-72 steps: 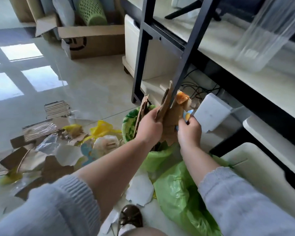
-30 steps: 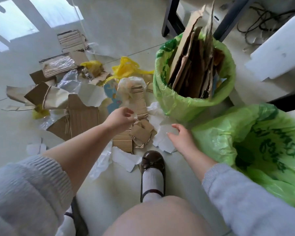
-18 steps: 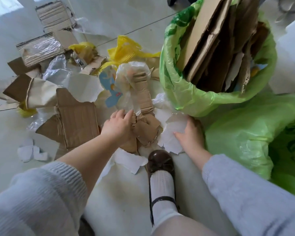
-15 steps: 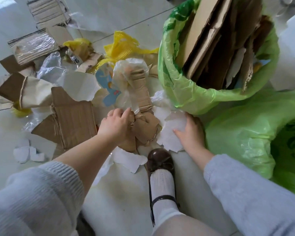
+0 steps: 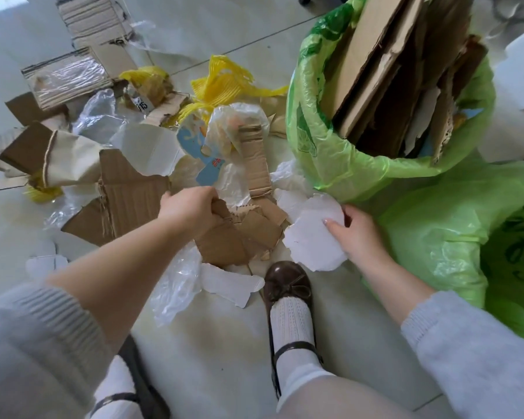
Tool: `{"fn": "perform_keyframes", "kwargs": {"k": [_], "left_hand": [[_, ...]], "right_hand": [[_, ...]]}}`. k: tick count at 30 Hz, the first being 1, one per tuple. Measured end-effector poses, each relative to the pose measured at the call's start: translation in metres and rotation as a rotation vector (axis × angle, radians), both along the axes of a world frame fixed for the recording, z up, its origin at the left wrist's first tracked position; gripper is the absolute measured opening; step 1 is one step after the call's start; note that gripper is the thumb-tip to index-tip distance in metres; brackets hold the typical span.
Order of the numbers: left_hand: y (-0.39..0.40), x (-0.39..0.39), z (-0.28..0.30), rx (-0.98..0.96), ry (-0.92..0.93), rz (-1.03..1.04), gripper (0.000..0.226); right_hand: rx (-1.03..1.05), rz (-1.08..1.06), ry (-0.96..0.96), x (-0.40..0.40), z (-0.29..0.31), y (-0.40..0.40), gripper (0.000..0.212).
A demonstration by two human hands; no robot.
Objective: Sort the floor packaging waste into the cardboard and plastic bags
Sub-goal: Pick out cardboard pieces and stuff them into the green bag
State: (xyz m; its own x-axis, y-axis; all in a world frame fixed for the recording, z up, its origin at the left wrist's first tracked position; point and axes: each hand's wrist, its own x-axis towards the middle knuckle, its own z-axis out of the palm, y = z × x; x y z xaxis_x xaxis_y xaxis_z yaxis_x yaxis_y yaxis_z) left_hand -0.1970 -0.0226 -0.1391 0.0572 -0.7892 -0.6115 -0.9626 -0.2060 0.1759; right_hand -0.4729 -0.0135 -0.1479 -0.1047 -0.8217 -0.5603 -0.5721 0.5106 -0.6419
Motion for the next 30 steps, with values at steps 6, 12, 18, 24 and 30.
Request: {"fn": "perform_keyframes", "kwargs": {"k": [6,12,18,24,30], "left_hand": [[-0.022,0.019,0.031,0.256,0.151,0.043,0.025],[-0.010,-0.017,0.011,0.192,0.311,0.052,0.022],[-0.001,-0.039,-0.027,0.035,0.307,-0.034,0.035],[0.006,-0.044,-0.025,-0.102,0.302,0.051,0.030],[0.014,-0.030,-0.022,-0.054,0.359,0.215,0.031]], "right_hand": [[0.098,0.090,-0.071,0.007,0.000,-0.014,0.015],[0.102,0.195,0.083,0.013,-0.016,-0.016,0.024],[0.092,0.284,0.216,0.024,-0.026,-0.025,0.038],[0.033,0.265,0.178,0.033,-0.022,-0.022,0.030],[0.046,0.217,0.127,0.027,-0.021,-0.022,0.022]]}}
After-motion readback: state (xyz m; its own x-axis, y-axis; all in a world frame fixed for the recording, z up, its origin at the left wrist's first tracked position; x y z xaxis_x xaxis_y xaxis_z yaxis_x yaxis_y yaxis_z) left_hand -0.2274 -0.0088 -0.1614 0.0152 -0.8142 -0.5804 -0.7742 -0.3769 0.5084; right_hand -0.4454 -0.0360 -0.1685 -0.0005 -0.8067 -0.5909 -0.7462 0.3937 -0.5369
